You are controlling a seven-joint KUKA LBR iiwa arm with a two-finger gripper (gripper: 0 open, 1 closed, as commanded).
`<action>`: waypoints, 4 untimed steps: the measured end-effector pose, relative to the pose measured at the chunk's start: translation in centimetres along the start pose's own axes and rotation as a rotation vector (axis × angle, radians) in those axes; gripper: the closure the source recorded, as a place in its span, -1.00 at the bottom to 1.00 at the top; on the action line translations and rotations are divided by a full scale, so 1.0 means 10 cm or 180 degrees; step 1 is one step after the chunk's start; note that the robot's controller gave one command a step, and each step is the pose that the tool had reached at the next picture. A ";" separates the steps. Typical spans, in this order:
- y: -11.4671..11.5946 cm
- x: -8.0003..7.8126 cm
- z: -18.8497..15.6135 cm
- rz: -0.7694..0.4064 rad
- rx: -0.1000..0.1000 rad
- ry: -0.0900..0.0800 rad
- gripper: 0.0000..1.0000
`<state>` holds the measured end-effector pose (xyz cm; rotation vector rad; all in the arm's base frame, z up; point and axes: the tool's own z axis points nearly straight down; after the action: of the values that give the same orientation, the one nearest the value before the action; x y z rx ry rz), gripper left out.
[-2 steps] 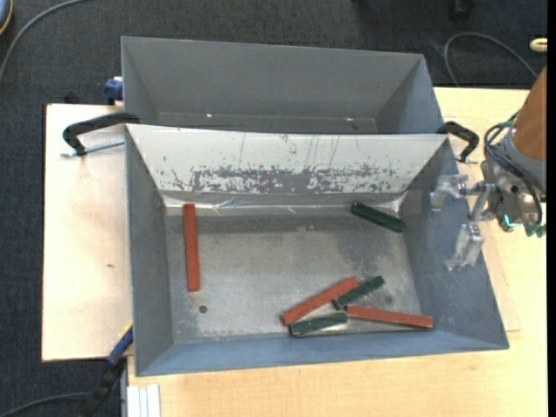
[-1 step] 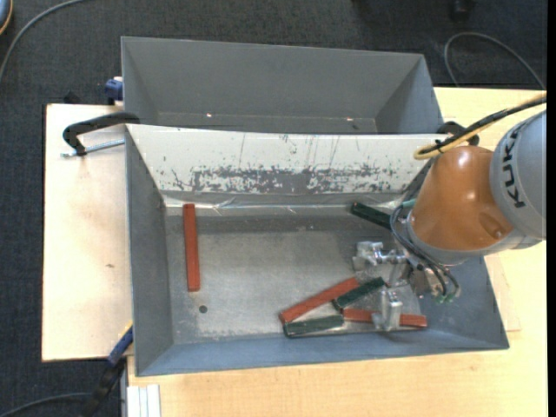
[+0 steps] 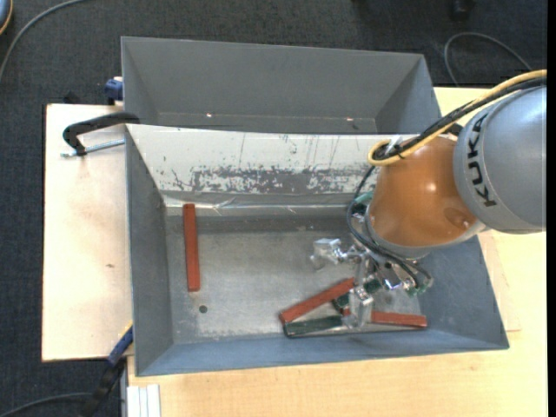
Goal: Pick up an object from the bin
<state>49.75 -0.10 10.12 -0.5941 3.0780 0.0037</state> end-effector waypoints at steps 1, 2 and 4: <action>0.20 -0.04 -0.07 -0.0827 0.0002 0.0003 -1.00; 0.01 0.05 0.32 -0.1474 -0.0007 0.0027 -1.00; 0.02 0.03 0.31 -0.1472 0.0003 0.0007 1.00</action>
Offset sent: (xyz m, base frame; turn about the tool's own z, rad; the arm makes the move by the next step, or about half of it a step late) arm -0.0056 0.0188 0.0066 -0.2604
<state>49.39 -0.08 7.05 -1.2844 2.8613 -0.0008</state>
